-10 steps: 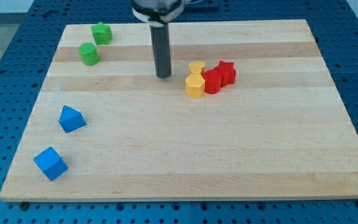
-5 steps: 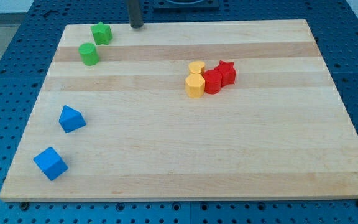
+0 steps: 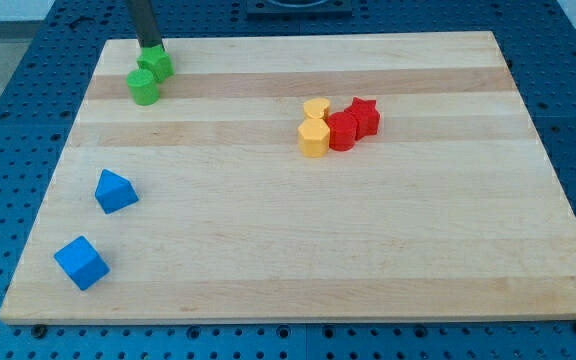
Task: Slide the green star along with green circle slightly down
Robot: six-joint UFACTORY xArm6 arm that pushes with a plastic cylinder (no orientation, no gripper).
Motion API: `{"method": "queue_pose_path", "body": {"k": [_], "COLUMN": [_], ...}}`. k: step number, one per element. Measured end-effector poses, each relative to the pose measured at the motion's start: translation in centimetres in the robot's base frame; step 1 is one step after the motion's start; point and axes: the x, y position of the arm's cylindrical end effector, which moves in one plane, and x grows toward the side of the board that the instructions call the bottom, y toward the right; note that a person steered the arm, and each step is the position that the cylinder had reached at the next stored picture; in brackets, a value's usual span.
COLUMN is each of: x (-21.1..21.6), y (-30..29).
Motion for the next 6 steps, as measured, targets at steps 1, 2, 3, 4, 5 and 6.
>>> {"method": "queue_pose_path", "body": {"k": [1, 2, 3, 4, 5, 6], "x": [2.9, 5.5, 8.3, 10.6, 11.4, 11.1], "y": [0.0, 0.0, 0.0, 0.0, -0.7, -5.3]}}
